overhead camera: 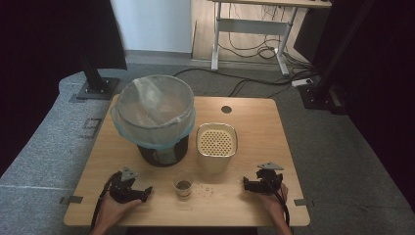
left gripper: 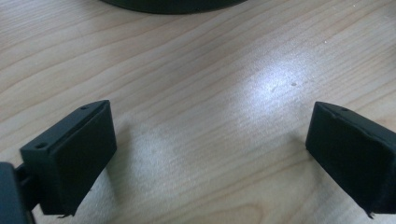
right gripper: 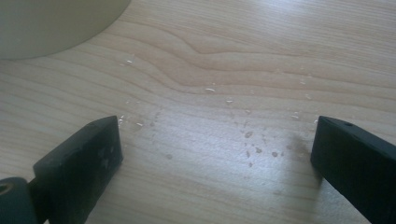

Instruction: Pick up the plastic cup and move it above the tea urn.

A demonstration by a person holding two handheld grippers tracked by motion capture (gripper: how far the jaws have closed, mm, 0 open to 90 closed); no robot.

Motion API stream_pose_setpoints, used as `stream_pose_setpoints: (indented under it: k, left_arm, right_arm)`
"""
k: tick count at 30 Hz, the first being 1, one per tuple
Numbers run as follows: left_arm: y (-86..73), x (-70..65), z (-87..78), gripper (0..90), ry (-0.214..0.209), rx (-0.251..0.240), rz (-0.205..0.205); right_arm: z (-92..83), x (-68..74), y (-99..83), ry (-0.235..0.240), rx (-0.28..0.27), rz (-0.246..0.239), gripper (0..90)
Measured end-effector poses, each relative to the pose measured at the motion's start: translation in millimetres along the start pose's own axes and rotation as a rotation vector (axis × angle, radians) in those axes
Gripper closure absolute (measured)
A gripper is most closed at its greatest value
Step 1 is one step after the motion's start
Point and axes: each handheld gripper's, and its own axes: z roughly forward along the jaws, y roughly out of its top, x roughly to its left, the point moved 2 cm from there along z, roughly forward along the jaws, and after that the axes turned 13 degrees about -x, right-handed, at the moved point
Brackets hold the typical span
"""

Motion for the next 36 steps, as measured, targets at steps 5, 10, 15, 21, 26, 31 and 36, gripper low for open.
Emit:
stream_pose_setpoints:
  k: [5,10,15,21,26,31,36]
  left_arm:
    - [-3.8,0.3,-11.1,4.1,0.042,-0.041,0.009]
    - [-0.1,0.6,-20.4,5.4,0.028,-0.104,-0.006]
    - [1.9,-4.6,-24.6,8.0,0.032,-0.119,-0.005]
    - [2.5,-6.9,-26.7,11.8,0.032,-0.121,-0.009]
    - [1.4,-8.4,-25.8,13.2,0.024,-0.111,-0.014]
    - [-0.1,-10.2,-22.5,13.4,0.023,-0.091,-0.008]
    - [-1.3,-11.2,-20.0,13.2,0.012,-0.069,-0.009]
  right_arm:
    - [-13.2,9.4,5.5,0.027,-0.104,0.024,11.0]
    - [-28.8,31.9,11.4,0.131,-0.21,0.012,14.2]
    - [-37.9,63.0,13.6,0.245,-0.259,-0.034,15.5]
    - [-38.1,101.5,11.0,0.39,-0.255,-0.064,15.5]
    - [-35.7,133.4,8.0,0.495,-0.279,-0.082,15.2]
    - [-24.2,160.4,8.5,0.556,-0.252,-0.122,14.9]
    - [-13.8,176.9,12.4,0.581,-0.252,-0.147,14.7]
